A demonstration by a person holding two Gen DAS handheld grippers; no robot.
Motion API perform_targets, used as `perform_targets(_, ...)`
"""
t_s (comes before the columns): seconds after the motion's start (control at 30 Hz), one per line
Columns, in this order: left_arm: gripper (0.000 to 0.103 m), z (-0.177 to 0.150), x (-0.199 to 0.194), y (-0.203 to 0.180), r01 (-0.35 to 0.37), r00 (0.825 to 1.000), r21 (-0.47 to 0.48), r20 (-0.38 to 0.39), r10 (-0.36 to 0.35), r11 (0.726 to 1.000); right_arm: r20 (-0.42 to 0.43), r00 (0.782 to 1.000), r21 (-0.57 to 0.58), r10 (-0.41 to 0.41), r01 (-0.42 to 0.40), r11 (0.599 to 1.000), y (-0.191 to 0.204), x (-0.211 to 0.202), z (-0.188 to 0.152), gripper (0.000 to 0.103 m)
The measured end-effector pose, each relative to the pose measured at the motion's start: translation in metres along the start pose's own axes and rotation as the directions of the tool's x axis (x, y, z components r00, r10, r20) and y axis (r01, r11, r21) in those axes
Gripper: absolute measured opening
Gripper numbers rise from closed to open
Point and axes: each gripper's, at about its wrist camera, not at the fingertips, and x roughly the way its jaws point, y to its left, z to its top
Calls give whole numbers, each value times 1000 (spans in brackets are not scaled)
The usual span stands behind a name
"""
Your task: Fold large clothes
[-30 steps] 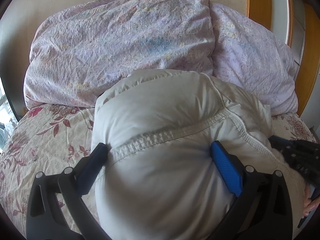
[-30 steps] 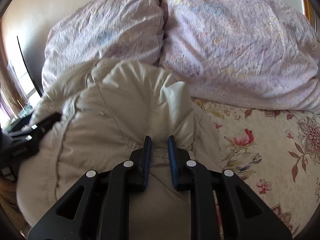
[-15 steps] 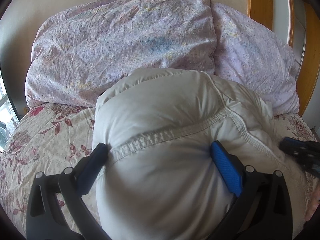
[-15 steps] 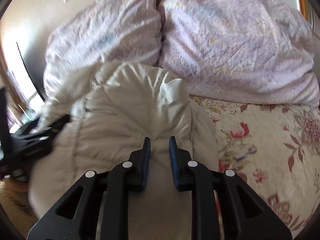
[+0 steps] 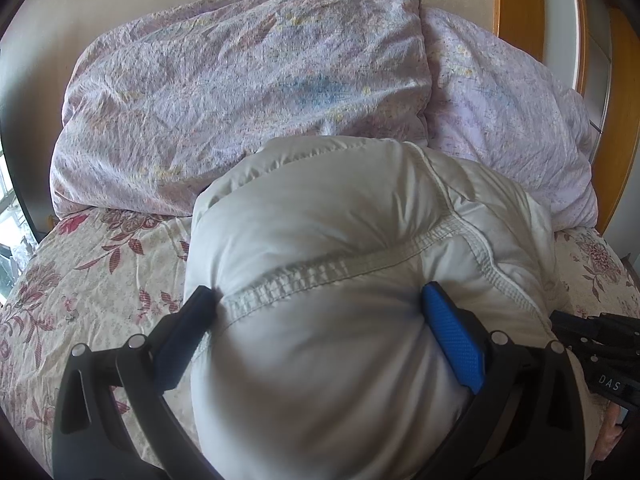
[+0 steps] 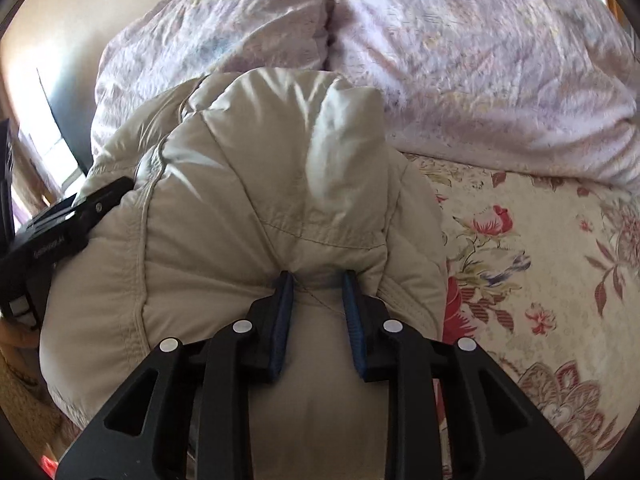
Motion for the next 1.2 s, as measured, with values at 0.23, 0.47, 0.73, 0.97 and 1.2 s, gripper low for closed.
perform_targets(0.23, 101, -1, -29, 5, -8, 1000, -33, -21, 7, 999, 5, 996, 16, -93, 93, 996, 3, -26, -1, 67)
perform_targets(0.47, 101, -24, -85, 9, 16, 1000, -32, -2, -16, 999, 50, 995, 50, -83, 80, 996, 6, -76, -15, 97)
perform_targets(0.73, 101, -67, -145, 14, -9, 999, -72, -40, 6, 997, 61, 993, 35, -102, 100, 994, 29, -125, -49, 102)
perform_targets(0.97, 101, -95, -174, 16, -35, 996, -97, -90, 26, 995, 38, 998, 64, -53, 51, 997, 37, -150, -74, 102)
perform_targets(1.2, 101, -114, -188, 5, -21, 989, -94, -148, 7, 995, -4, 1000, 126, -22, 22, 992, 37, -156, -92, 102)
